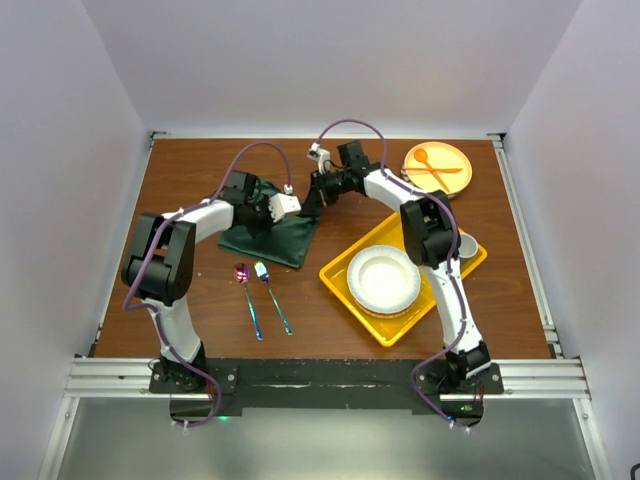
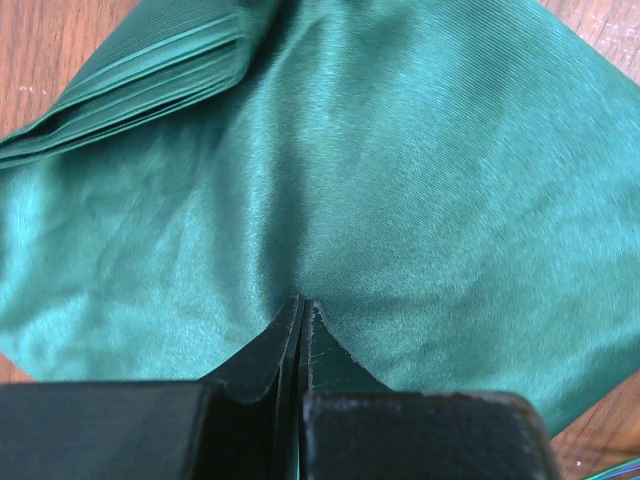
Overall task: Fold the napkin into a case and place the utensils inside
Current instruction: Fold the lower triangle-folded napkin at the center of the board.
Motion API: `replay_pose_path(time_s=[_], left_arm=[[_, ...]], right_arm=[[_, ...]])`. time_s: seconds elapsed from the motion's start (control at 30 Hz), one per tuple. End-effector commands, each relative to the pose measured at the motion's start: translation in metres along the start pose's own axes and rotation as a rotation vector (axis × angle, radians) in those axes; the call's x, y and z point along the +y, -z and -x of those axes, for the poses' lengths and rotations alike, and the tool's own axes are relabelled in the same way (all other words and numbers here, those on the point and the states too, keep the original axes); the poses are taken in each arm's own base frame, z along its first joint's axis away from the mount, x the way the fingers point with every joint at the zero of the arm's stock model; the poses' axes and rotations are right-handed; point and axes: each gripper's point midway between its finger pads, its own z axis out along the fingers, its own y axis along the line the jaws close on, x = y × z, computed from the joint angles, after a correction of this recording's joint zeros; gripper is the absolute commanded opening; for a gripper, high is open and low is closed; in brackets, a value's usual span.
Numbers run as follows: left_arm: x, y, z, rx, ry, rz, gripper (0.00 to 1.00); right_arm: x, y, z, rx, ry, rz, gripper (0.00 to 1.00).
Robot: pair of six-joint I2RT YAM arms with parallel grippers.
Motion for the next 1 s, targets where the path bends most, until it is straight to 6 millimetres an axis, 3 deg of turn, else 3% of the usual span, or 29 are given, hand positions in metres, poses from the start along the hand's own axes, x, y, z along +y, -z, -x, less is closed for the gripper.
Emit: replay_pose_path(time_s=[0.0, 0.33, 0.47, 0.6, 0.8, 0.97], left_arm=[[-0.008, -0.007, -0.016, 0.056, 0.061, -0.019, 0.0], [-0.014, -0.011, -0.026, 0.083, 0.078, -0.034, 0.0], [-0.011, -0.01, -0.02, 0.062, 0.089, -0.02, 0.0], [-0.002, 0.003, 0.007, -0.032, 0.103, 0.01, 0.02], [0.002, 0.027, 0.059, -0.199, 0.1, 0.012, 0.06], [-0.012, 0.017, 0.077, -0.215, 0.066, -0.011, 0.06]], right_arm=[[0.029, 0.014, -0.006, 0.047, 0.052, 0.039, 0.0], [0.018, 0.006, -0.023, 0.109, 0.074, 0.003, 0.0], [-0.013, -0.002, -0.028, 0.124, 0.032, -0.101, 0.0], [-0.035, -0.004, -0.019, 0.109, 0.039, -0.17, 0.0], [-0.042, -0.005, -0.012, 0.092, 0.061, -0.188, 0.0], [-0.036, -0.004, -0.001, 0.066, 0.08, -0.169, 0.0]])
